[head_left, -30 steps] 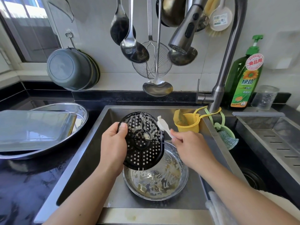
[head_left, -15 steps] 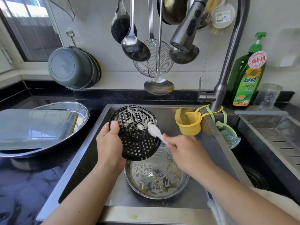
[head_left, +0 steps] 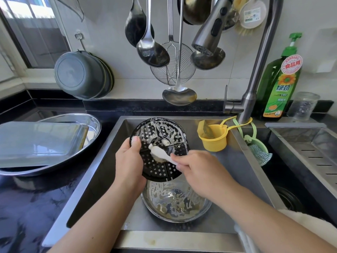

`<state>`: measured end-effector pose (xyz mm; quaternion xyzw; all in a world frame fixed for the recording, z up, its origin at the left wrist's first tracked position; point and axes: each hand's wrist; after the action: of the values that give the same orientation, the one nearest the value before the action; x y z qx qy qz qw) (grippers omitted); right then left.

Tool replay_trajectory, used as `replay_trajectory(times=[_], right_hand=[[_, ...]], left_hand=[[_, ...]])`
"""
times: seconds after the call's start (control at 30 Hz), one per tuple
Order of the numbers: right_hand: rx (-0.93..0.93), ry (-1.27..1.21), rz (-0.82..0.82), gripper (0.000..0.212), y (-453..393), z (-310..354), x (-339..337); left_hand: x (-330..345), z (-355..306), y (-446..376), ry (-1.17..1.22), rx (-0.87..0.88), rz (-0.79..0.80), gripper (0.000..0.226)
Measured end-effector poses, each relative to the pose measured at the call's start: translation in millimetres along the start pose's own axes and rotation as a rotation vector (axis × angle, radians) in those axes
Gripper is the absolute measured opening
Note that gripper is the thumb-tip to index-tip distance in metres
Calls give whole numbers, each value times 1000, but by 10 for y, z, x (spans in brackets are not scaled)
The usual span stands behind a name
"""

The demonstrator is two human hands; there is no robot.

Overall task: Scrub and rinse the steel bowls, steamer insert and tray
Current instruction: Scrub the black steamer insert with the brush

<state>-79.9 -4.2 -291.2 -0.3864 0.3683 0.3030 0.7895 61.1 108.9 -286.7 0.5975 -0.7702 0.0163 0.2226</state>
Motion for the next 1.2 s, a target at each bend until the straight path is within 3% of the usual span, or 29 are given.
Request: replay_trajectory(times=[0.17, 0.3, 0.47, 0.7, 0.87, 1.1, 1.2], right_hand=[[102, 179, -57, 38, -74, -205, -214], [87, 280, -10, 40, -71, -202, -284], [-57, 199, -2, 39, -48, -87, -121], [44, 177, -72, 34, -86, -174, -137], [-25, 130, -15, 38, -22, 24, -22], [83, 230, -92, 35, -36, -44, -130], [12, 173, -46, 37, 24, 121, -17]], left_hand=[[-2, -52, -15, -24, 53, -25, 29], [4, -66, 11, -116, 84, -7, 28], [37, -27, 78, -217, 108, 93, 29], [15, -40, 27, -77, 9, 35, 29], [32, 21, 60, -55, -88, 32, 30], [28, -5, 19, 5, -73, -18, 30], [22, 5, 27, 24, -116, -24, 30]])
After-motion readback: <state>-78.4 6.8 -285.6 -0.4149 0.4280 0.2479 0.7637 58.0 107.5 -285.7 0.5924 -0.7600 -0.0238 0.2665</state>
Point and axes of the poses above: each hand's wrist, its own y-axis away from the middle knuckle, its own x-axis out of the palm, z = x × y, and after that the axes turned 12 degrees about -z, right-handed
